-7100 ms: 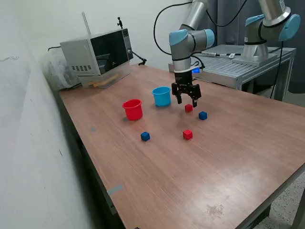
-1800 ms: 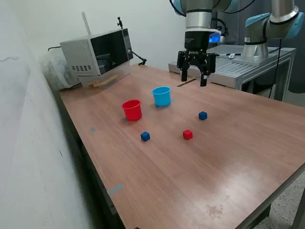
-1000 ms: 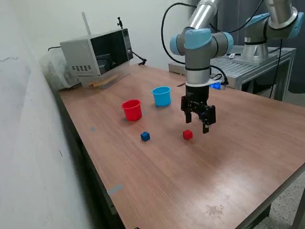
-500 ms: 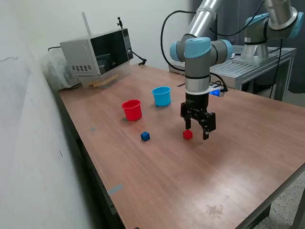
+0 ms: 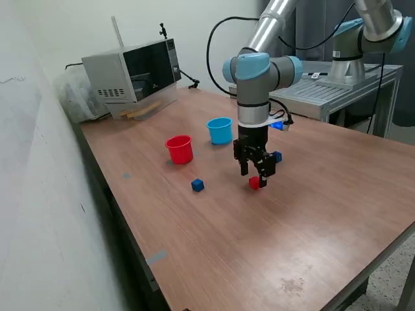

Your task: Place red objects in the red bin, and blue objects in the blue bin.

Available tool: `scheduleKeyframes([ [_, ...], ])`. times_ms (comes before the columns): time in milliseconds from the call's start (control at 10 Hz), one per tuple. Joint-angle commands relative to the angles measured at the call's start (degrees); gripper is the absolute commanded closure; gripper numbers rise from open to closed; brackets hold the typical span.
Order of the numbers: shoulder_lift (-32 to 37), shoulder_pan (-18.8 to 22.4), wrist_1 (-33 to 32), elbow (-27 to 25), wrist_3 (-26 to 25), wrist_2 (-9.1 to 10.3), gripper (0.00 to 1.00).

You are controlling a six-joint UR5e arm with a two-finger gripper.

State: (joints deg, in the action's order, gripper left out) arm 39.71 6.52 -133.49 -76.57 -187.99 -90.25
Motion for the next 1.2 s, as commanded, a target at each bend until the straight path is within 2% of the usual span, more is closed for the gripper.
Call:
scheduleKeyframes([
  [0,0.10,-0.55,-0.45,-0.60,0.87,0.07,1.00],
  [500,1.67,0.15,0.25,-0.95,6.66,-0.10,1.00],
  [700,9.02,-0.37,3.13,-0.95,8.16,-0.19,1.00],
  [800,14.63,-1.76,4.45,-1.04,9.39,-0.80,1.00],
  [900,17.13,-4.13,4.64,-0.86,10.88,-1.68,1.00],
  [1100,17.51,-10.53,6.05,-0.34,11.51,-2.39,1.00],
])
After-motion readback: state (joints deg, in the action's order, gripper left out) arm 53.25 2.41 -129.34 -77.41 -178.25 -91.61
